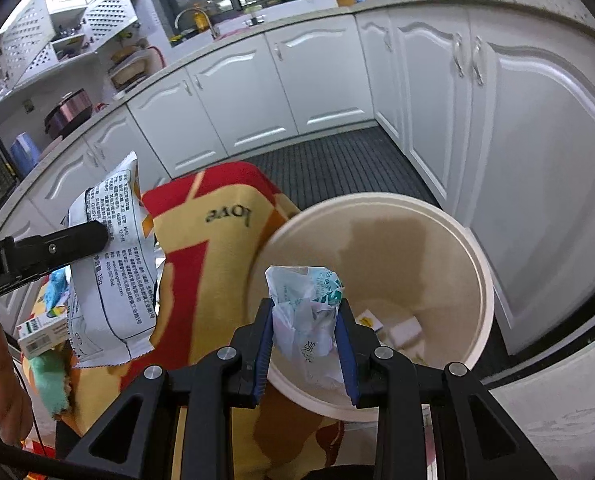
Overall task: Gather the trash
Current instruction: 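Carry the white packet and clear wrapper over the cream bin and open both tools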
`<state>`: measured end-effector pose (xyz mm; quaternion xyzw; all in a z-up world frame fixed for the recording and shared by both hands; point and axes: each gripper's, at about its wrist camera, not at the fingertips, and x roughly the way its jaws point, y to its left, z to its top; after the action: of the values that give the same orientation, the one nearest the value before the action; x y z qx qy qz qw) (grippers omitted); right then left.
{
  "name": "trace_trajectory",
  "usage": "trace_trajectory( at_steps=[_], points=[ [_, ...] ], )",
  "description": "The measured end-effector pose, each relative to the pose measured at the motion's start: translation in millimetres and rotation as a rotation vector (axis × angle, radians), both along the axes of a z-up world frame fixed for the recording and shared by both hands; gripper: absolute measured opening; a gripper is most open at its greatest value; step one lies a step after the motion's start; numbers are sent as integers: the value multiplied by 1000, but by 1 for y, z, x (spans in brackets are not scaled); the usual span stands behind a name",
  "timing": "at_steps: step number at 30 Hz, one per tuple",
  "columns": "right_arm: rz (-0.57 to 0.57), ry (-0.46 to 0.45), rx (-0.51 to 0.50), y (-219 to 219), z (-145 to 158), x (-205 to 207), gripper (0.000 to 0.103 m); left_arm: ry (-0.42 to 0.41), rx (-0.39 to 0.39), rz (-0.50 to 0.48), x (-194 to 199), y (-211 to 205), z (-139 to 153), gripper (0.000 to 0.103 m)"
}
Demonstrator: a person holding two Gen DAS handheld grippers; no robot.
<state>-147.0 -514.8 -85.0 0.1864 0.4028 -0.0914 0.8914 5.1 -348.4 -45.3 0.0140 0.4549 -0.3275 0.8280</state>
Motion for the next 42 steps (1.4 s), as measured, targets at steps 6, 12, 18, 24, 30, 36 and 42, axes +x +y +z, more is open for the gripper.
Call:
trace_trajectory(
  at_steps=[6,12,18,24,30,36,42],
  points=[
    [-39,28,18,-17,-15,-1,28,12,1,10,4,-18,-18,47],
    [-66,50,20,-28,-28,3,28,22,-23,38,7,-30,-31,54],
    [-93,56,9,-33,-33,2,52,37,-39,17,5,-33,-38,58],
    [-109,62,34,-36,-34,0,52,45,-38,20,4,-30,-39,58],
    [-96,58,38,-31,-32,1,52,26,-32,32,0,-23,-33,58],
    [-77,58,31,-24,-30,-4,52,2,-13,47,-5,-13,-28,58],
    [-63,48,27,-12,-22,-4,52,-17,2,75,-8,2,-20,58]
  ],
)
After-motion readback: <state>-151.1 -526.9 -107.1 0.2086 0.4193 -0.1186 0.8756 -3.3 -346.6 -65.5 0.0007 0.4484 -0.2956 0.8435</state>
